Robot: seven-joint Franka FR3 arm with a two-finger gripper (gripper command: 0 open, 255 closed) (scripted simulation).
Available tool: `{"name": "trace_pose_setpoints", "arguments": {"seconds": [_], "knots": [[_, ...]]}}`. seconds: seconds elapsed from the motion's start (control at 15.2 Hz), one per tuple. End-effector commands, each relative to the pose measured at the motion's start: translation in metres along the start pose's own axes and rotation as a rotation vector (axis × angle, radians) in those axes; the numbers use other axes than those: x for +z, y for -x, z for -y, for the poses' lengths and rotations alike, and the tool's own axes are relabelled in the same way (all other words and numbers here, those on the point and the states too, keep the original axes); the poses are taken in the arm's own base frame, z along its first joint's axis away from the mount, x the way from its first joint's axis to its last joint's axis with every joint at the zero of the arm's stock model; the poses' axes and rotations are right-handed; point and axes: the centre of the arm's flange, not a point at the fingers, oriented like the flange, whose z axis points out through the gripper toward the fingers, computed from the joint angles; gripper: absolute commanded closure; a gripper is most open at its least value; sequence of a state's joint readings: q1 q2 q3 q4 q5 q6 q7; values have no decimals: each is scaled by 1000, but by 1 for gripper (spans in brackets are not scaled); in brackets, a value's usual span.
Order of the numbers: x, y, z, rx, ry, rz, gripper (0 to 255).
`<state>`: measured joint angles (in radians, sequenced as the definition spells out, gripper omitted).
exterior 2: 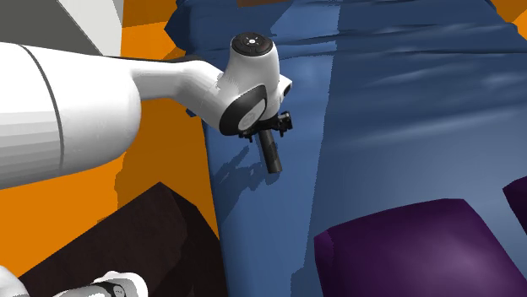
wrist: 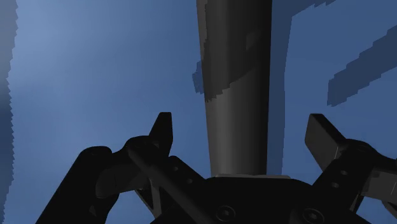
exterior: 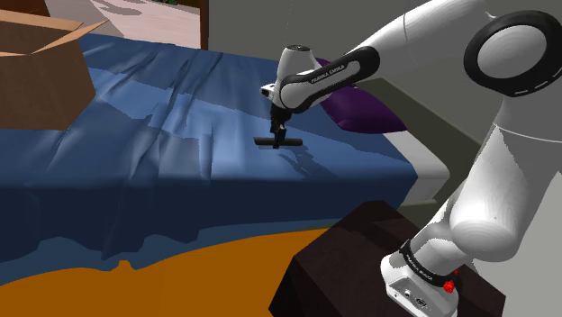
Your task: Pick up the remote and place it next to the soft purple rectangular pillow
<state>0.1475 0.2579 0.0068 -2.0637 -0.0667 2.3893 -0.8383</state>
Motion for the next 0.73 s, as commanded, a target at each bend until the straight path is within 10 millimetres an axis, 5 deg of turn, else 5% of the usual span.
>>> {"name": "trace_pose_setpoints", "arguments": {"seconds": [0.0,0.2,0.26,0.66], "knots": [[0,0,0,0,0,0,0],[0,0,0,0,0,0,0],[0,0,0,0,0,0,255],[0,0,0,0,0,0,255]]}}
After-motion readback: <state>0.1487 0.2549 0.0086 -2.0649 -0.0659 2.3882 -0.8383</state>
